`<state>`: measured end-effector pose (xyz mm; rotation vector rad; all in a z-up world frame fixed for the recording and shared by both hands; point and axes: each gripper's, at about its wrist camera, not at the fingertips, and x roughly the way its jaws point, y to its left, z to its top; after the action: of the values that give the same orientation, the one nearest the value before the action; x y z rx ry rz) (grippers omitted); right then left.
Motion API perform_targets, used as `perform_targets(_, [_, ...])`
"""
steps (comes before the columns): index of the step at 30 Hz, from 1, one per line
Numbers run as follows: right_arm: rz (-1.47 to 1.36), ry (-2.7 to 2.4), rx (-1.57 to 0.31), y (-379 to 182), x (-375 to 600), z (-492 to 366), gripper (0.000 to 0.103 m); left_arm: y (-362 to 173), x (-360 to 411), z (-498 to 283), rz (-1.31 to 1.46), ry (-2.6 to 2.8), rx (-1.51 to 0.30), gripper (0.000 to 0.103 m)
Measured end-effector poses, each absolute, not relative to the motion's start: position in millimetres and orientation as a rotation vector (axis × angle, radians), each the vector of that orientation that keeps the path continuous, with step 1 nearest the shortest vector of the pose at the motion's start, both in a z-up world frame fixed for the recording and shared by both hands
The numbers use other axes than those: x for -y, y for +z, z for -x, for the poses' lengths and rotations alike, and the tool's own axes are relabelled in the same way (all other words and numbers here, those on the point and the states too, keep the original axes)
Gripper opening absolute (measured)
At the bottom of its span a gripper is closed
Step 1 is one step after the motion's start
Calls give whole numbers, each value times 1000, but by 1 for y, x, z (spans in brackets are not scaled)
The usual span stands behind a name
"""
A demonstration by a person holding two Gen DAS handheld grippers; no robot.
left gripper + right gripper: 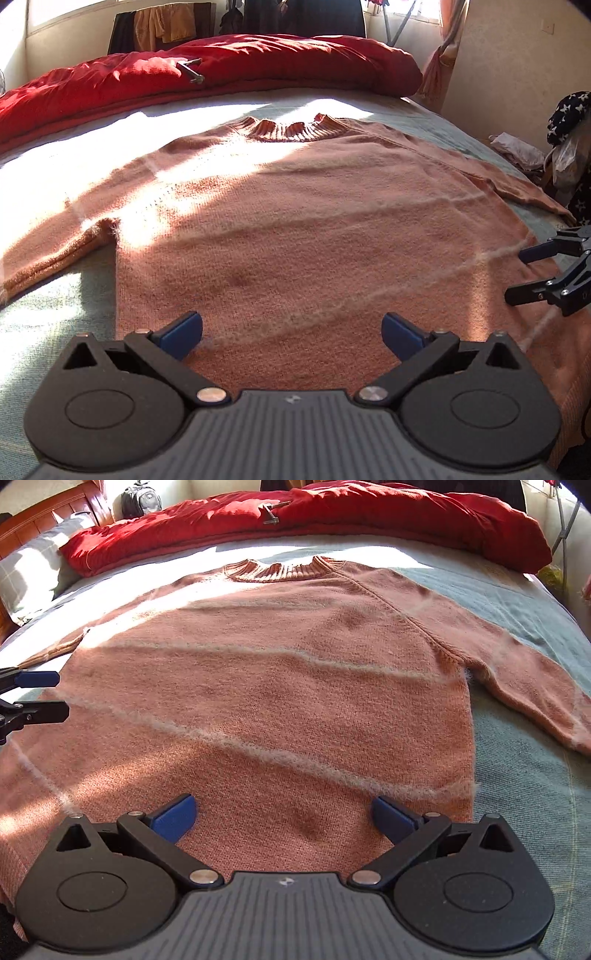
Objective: Fold clothes
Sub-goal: 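Move the left gripper toward the ribbed cuff of the sleeve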
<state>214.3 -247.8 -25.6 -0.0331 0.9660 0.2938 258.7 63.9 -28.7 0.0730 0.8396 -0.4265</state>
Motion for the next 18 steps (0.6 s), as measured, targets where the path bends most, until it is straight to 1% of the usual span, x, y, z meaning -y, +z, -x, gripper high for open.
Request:
perform_targets(2, [45,261,-969,-26,244,-214,103,-38,-72,-249,-85,-423,-856,102])
perform_targets(8, [48,208,-979,-27,239,-213,103,-30,-109,-208,-41,-453,-849,102])
perform_targets(12, [66,177,-1008,-26,232,-219,103,-13,-117,-214,-13,-437,-816,102])
perform_targets(15, [79,166,-1014,-27,230,-220,103,0,-112,-232,-32,-461,-755,102])
perform_targets(18, [77,161,-1015,-27,229,-219,103,5,-97,-252,-48,-473,-745,102])
